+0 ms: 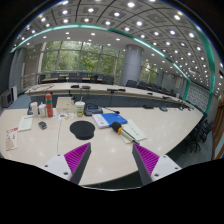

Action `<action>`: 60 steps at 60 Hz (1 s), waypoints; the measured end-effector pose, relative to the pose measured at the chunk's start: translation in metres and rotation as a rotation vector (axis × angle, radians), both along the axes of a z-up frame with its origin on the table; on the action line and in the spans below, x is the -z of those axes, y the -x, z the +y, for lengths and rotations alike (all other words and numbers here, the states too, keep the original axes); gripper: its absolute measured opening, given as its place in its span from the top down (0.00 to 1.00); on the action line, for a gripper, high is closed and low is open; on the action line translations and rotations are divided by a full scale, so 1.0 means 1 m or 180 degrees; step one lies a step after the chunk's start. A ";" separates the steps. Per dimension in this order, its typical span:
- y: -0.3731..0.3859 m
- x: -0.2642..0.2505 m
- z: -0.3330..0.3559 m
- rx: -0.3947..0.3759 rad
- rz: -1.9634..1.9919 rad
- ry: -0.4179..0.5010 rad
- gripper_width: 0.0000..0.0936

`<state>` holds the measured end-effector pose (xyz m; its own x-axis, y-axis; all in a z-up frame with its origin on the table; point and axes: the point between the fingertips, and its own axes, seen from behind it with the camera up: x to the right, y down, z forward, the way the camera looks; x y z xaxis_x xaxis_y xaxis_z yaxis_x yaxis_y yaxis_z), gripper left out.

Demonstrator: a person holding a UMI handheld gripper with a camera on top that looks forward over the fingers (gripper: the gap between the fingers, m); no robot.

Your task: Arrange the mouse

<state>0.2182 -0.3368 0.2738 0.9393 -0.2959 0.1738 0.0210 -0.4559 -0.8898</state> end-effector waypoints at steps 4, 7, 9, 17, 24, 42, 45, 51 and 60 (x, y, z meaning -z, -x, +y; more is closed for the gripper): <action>0.003 0.004 0.001 -0.0019 0.0006 0.0021 0.09; 0.010 0.015 0.009 -0.0036 0.0013 0.0047 0.09; 0.015 0.022 0.012 -0.0057 0.0019 0.0077 0.09; 0.043 0.052 0.022 -0.0216 0.0035 0.0183 0.09; 0.089 0.094 0.043 -0.0384 0.0089 0.0333 0.08; 0.269 0.176 0.177 -0.1061 0.0281 0.0449 0.08; 0.297 0.187 0.208 -0.1116 0.0301 0.0461 0.09; 0.342 0.209 0.272 -0.1174 0.0364 0.0461 0.09; 0.383 0.241 0.357 -0.1149 0.0360 0.0503 0.08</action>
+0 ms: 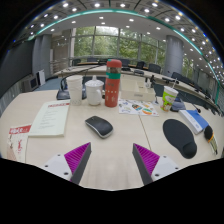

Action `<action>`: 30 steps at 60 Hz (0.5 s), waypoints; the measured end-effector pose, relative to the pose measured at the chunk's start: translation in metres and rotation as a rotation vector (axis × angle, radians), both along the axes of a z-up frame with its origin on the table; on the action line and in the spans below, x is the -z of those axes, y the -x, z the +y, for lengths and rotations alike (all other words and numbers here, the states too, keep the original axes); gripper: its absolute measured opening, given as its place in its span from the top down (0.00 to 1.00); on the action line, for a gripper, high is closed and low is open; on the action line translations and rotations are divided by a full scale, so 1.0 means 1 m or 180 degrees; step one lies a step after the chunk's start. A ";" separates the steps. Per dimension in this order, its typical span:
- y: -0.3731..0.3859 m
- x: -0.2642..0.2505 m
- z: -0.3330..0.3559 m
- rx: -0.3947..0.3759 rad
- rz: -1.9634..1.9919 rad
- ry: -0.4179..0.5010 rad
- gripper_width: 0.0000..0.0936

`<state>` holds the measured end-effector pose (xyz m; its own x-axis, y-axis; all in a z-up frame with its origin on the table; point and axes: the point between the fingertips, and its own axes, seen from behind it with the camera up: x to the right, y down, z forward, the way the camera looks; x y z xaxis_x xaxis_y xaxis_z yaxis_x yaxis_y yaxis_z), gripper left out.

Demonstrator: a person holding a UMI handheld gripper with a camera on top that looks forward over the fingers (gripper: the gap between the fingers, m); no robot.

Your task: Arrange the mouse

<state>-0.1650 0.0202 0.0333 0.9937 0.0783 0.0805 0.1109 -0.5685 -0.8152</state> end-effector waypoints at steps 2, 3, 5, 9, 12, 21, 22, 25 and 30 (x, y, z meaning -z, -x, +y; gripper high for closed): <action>0.003 0.006 0.016 0.0019 -0.0042 0.0007 0.08; 0.005 0.008 0.021 0.0027 -0.0056 0.0006 0.08; 0.010 0.014 0.034 0.0031 -0.0070 0.0014 0.08; 0.018 0.025 0.057 0.0033 -0.0087 0.0054 0.08; 0.023 0.033 0.070 0.0014 -0.0110 0.0073 0.08; 0.032 0.040 0.098 0.0008 -0.0138 0.0081 0.09; 0.033 0.039 0.101 0.0012 -0.0135 0.0074 0.09; 0.034 0.039 0.108 0.0020 -0.0155 0.0064 0.09; 0.032 0.039 0.119 0.0054 -0.0196 0.0050 0.09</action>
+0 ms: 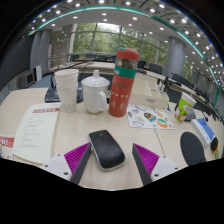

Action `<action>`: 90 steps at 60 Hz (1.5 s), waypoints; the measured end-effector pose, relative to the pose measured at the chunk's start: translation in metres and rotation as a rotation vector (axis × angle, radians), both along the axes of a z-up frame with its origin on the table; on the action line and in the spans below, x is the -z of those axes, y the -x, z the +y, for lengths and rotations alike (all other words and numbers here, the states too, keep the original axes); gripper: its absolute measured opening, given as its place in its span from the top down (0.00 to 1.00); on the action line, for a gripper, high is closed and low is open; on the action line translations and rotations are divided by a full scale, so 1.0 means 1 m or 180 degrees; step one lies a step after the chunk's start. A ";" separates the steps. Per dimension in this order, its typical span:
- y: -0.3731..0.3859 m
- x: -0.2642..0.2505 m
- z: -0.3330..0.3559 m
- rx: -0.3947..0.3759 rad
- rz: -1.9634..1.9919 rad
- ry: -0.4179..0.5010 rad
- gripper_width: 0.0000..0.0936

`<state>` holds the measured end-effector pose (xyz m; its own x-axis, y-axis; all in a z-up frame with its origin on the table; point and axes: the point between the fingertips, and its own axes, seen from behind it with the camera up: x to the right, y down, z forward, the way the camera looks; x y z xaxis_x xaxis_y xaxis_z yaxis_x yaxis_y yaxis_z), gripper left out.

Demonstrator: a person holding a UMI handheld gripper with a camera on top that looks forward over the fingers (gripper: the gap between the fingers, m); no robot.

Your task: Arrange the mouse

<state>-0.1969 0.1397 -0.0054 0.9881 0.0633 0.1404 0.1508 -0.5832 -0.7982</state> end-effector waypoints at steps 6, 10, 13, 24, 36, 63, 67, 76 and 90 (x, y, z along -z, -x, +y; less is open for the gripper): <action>0.000 0.002 0.012 0.0026 0.0050 0.0026 0.12; 0.003 0.004 0.018 0.0000 0.0123 0.0058 0.22; 0.007 0.006 0.021 -0.0047 0.0180 0.0087 0.33; 0.014 0.008 0.026 -0.0170 0.0203 0.0137 0.55; 0.018 0.002 0.025 -0.0361 0.0145 0.0134 0.64; -0.116 -0.213 0.008 -0.0368 0.0631 -0.0737 0.66; -0.172 -0.204 0.005 -0.0283 0.0525 -0.0739 0.66; -0.268 -0.147 0.005 -0.0071 0.0380 -0.0456 0.66; -0.333 -0.035 -0.001 -0.0030 0.0246 -0.0007 0.66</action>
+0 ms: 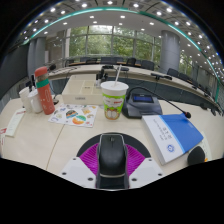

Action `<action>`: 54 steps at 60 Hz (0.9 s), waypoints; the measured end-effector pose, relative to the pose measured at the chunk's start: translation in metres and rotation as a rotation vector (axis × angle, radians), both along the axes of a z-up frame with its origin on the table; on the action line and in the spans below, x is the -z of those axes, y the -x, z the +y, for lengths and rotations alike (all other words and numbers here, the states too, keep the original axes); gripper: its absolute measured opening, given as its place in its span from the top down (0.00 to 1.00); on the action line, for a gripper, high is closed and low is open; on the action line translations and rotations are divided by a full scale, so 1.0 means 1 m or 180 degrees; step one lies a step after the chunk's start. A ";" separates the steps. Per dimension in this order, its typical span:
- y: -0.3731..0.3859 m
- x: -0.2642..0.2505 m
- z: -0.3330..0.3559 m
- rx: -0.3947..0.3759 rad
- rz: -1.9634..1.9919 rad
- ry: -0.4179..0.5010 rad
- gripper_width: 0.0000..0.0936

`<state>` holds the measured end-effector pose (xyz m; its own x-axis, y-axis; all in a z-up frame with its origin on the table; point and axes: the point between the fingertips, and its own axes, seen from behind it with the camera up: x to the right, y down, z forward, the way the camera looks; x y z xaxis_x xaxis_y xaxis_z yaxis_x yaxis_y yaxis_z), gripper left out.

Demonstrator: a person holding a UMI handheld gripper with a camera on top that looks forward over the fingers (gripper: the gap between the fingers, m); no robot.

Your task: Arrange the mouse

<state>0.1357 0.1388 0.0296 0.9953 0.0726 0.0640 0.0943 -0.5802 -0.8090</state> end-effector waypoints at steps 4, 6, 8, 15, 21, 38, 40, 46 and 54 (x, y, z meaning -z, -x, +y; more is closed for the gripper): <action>-0.003 0.017 -0.002 0.0015 0.0016 0.0095 0.64; -0.006 0.026 -0.004 0.0031 0.0078 0.0131 0.60; -0.004 0.033 -0.006 0.0042 0.0164 0.0179 0.56; -0.007 0.036 -0.010 0.0049 0.0168 0.0193 0.33; -0.014 0.025 -0.018 0.0067 0.0035 0.0173 0.10; -0.003 -0.062 -0.092 0.0260 -0.0035 -0.0053 0.08; 0.000 -0.076 -0.107 0.0288 -0.0043 -0.0091 0.08; 0.014 -0.113 -0.156 0.0363 -0.0042 -0.0204 0.08; 0.034 -0.149 -0.229 0.0434 -0.0104 -0.0315 0.09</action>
